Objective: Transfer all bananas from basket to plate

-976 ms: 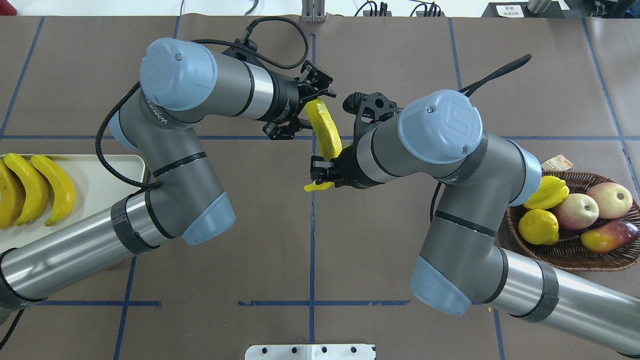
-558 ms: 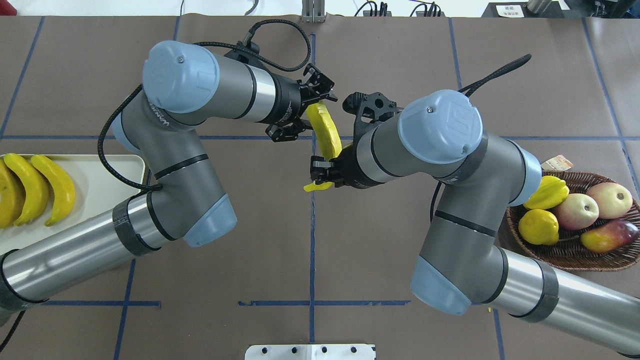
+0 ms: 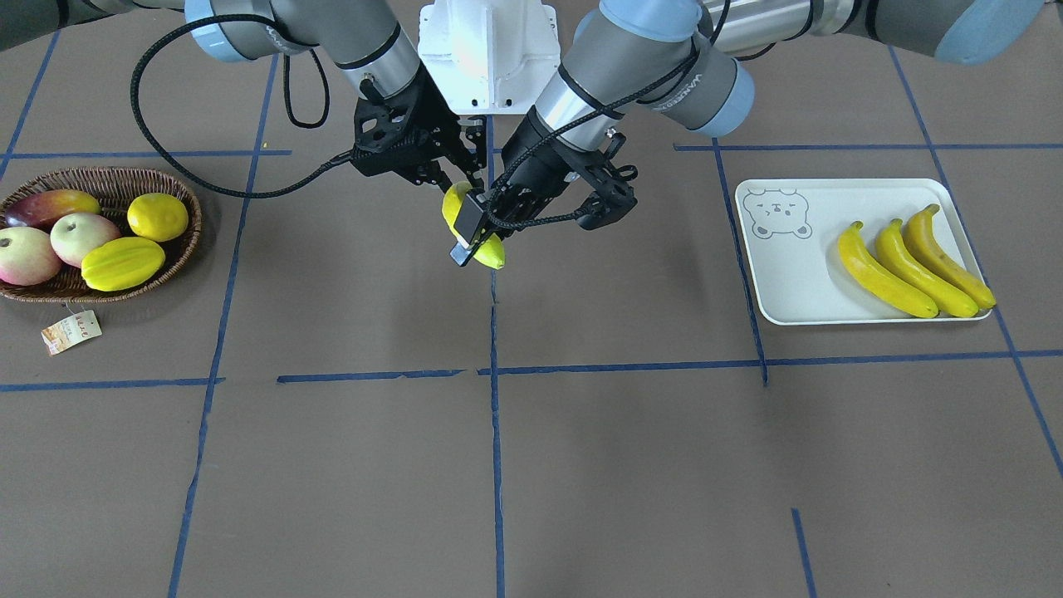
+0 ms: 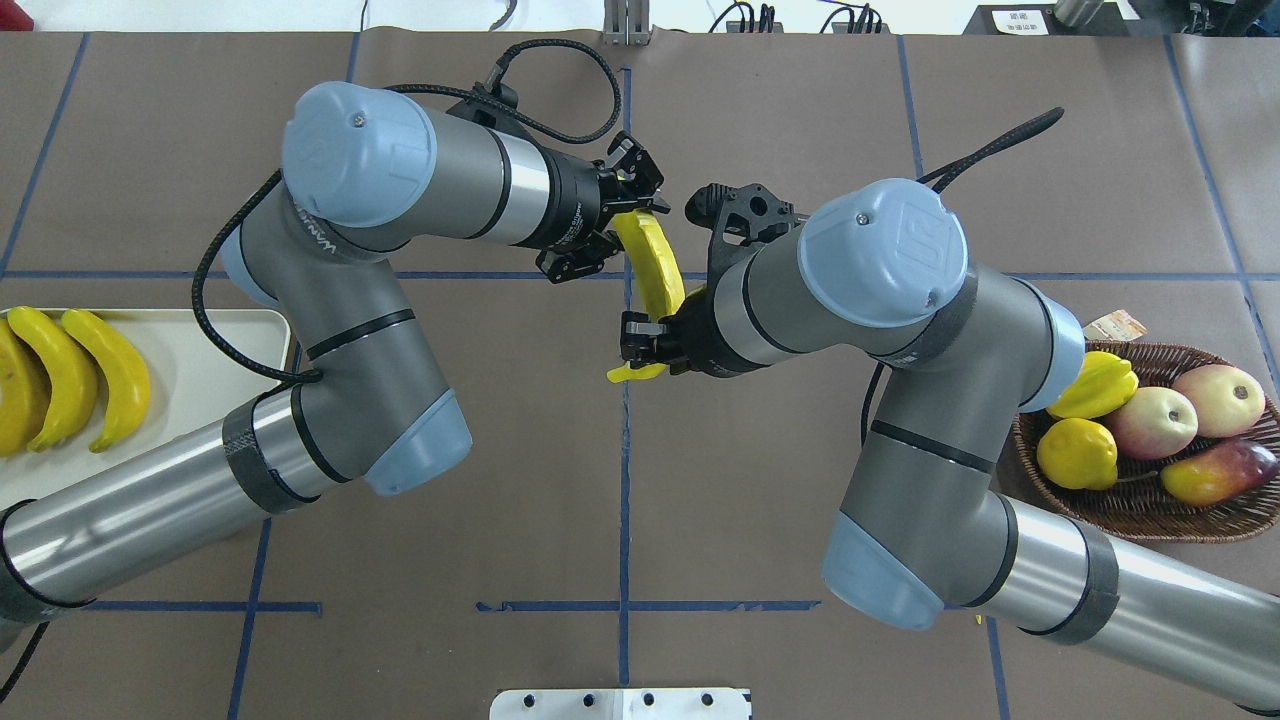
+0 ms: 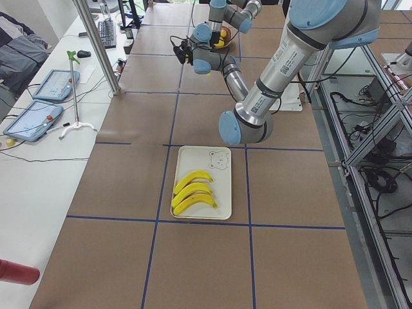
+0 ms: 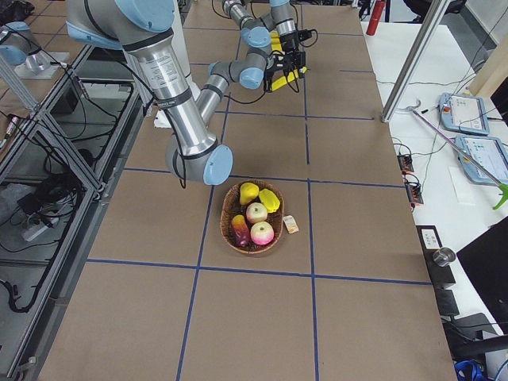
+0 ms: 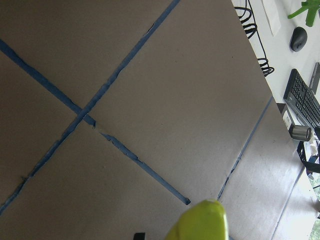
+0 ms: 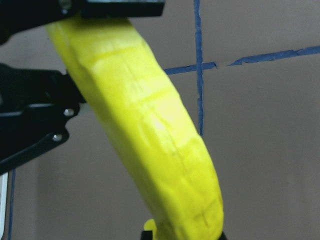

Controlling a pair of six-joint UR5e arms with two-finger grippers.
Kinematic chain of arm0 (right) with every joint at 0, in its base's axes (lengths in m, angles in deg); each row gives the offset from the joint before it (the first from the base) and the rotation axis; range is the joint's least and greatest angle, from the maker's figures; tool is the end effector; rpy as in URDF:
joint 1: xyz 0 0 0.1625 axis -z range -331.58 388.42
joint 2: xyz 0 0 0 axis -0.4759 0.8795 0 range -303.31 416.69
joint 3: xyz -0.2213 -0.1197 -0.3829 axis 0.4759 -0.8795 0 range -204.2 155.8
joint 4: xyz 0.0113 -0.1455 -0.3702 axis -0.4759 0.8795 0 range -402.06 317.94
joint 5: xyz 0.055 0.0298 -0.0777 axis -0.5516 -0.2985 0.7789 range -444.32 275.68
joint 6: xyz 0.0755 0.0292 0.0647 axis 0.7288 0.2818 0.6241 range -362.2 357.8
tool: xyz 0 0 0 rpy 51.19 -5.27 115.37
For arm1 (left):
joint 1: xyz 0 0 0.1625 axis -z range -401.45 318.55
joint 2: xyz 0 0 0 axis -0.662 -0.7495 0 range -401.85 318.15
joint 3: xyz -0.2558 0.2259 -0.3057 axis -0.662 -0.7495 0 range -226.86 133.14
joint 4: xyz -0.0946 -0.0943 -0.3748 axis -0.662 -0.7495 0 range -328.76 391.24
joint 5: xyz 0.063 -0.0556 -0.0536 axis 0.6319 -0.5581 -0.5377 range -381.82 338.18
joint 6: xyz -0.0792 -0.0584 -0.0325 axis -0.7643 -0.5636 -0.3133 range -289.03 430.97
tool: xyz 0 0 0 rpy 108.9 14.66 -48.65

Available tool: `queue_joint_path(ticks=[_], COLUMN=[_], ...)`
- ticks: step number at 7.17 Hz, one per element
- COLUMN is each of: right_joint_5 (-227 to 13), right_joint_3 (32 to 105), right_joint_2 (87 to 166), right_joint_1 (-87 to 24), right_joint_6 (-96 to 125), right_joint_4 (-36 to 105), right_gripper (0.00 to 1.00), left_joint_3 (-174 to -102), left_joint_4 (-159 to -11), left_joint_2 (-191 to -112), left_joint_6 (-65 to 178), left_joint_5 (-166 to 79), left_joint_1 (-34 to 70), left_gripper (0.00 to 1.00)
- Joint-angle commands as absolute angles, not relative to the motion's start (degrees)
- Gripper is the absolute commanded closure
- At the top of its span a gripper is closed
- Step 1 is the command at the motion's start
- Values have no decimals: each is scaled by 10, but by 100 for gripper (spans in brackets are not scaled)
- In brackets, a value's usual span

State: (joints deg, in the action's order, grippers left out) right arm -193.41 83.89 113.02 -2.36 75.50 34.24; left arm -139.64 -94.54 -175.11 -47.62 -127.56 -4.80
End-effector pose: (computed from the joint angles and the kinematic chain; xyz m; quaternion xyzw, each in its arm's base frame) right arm -0.4788 -0.4009 0.1992 0.0661 -0.5472 0.0446 0.8332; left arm 0.4884 -0.4946 0.1418 -0.0576 0.6543 -0.3280 0.6789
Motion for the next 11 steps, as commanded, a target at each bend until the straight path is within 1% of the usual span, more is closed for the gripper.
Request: queue_joint_path(ticks=[1,3,5,7,9,10,11], right_joint_5=[-1934,-1939,-1951,-1972,-1975,-1975,-1984], right_joint_3=[839,846,853,867,877,876,876], right_joint_2=[1131,1133,1137,1147,1161,1165,1179], right_joint_1=[-24,-29,-41,-60,-70,-78,-88], right_joint_6=[753,751,751,751,751,751,740], right_joint_4=[340,340,340,344,347,348,348], right_gripper=[0,0,0,0,0,0,0], left_joint_3=[-1401,-1400,-1399,-1400,-1403,-1412,-1439], left_joint_4=[-945,-944,-944,-937,-936,-936,-935], left_joint_2=[-1748,-1746,-1725,-1705,-1669,-1642,-1606], left_joint_6=[-474,-456,-443,-443,-443,-437,-382], left_joint_5=[-1276,-1276,-1276,-1280,-1323,-1391,-1447], left_joint_1=[-48,-45,-39,-13,35,85,126], left_gripper=[100,100,100,100,100,100,100])
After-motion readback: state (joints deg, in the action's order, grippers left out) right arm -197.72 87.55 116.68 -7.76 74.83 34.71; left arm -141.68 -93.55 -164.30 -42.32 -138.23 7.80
